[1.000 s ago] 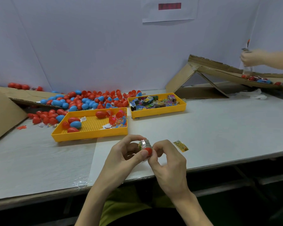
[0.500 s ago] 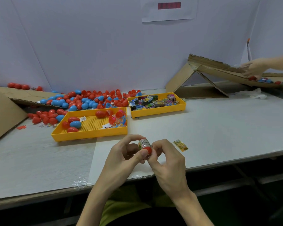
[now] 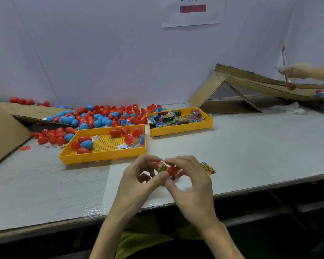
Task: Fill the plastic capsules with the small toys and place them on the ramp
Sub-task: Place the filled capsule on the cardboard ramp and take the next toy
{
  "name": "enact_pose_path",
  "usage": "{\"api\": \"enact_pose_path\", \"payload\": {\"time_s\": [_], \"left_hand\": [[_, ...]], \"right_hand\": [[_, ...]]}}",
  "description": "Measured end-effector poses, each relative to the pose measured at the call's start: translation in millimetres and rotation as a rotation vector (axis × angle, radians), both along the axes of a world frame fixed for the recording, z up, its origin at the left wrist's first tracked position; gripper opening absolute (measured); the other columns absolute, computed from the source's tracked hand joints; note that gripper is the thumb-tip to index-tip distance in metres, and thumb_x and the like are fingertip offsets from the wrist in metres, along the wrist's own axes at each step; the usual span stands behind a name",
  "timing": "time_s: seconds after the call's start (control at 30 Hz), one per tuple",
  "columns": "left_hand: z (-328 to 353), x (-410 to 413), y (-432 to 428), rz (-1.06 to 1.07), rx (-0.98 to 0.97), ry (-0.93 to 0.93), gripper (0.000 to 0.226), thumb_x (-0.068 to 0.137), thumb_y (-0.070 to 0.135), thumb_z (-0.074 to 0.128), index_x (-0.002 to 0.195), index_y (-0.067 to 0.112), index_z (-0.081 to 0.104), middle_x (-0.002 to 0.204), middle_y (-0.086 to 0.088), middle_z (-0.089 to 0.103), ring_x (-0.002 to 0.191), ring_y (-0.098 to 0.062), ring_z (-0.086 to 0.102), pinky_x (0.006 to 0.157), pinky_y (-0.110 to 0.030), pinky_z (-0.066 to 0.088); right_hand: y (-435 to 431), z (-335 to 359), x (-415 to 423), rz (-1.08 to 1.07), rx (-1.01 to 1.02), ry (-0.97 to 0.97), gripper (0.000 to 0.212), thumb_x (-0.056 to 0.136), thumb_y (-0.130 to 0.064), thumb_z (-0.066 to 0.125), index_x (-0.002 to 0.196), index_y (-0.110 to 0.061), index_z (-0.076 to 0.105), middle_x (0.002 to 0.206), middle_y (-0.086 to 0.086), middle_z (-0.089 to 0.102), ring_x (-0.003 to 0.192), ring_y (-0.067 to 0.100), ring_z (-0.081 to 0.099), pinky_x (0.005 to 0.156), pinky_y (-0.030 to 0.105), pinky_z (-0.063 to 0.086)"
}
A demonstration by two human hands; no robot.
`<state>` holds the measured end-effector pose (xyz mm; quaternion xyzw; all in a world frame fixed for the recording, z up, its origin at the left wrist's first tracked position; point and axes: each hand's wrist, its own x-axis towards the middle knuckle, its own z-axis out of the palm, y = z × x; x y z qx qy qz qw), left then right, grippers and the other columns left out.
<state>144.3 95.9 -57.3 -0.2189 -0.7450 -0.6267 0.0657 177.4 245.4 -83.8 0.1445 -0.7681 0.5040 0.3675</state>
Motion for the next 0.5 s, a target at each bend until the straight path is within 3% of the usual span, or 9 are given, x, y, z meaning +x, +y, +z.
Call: {"api": "enact_pose_path", "payload": {"time_s": [0.1,0.17,0.27,0.33,0.43,0.5], "left_hand": [[-0.7,-4.2,-0.8,0.103,-0.045,0.002,0.035,0.084,0.054,0.065,0.116,0.04,0.062,0.11,0.021,0.067,0.108,0.001,0.06,0.082,-0.017,0.048],[-3.0,-6.4,3.9,0.136,-0.186,-0.007,0.038,0.089,0.044,0.07,0.124,0.039,0.057,0.117,0.026,0.062,0.114,0.006,0.054,0.089,-0.018,0.045],[-8.4,-5.4,14.8,0.139,-0.432,0.017,0.046,0.085,0.029,0.077,0.125,0.036,0.056,0.114,0.018,0.062,0.11,0.002,0.057,0.091,-0.018,0.046],[-10.8,-6.2,16.9,0.17,-0.467,0.042,0.041,0.084,0.018,0.076,0.119,0.032,0.06,0.104,0.014,0.066,0.102,-0.002,0.06,0.087,-0.016,0.046],[-10.1,-7.1,13.3,0.203,-0.411,0.023,0.036,0.083,0.012,0.076,0.109,0.032,0.062,0.091,0.017,0.066,0.091,0.004,0.059,0.074,-0.003,0.042],[-10.7,-7.0,13.1,0.202,-0.401,0.014,0.036,0.083,0.011,0.077,0.107,0.033,0.062,0.09,0.014,0.067,0.088,0.004,0.06,0.072,-0.001,0.042]], "right_hand": [[8.9,14.3,-4.1,0.08,-0.409,-0.127,0.027,0.084,-0.013,0.077,0.109,-0.022,0.07,0.104,-0.006,0.073,0.096,0.015,0.07,0.076,0.018,0.055],[22.8,28.5,-16.2,0.126,-0.639,-0.272,0.027,0.084,-0.004,0.074,0.108,-0.017,0.07,0.099,0.0,0.075,0.095,0.017,0.072,0.077,0.021,0.057],[36.2,54.9,-44.3,0.331,-0.802,-0.555,0.023,0.091,-0.005,0.065,0.115,-0.007,0.065,0.096,0.009,0.076,0.089,0.02,0.074,0.074,0.022,0.058],[46.6,80.9,-73.1,0.446,-0.832,-0.687,0.018,0.097,-0.012,0.057,0.113,-0.007,0.065,0.093,0.008,0.073,0.078,0.014,0.073,0.069,0.02,0.056],[87.9,140.5,-127.2,0.448,-1.062,-0.52,0.021,0.103,-0.019,0.049,0.115,-0.007,0.061,0.089,0.008,0.067,0.073,0.013,0.067,0.067,0.021,0.05],[115.9,177.6,-148.9,0.308,-1.147,-0.383,0.038,0.105,-0.028,0.045,0.135,-0.004,0.05,0.109,0.013,0.066,0.087,0.02,0.067,0.073,0.027,0.05]]}}
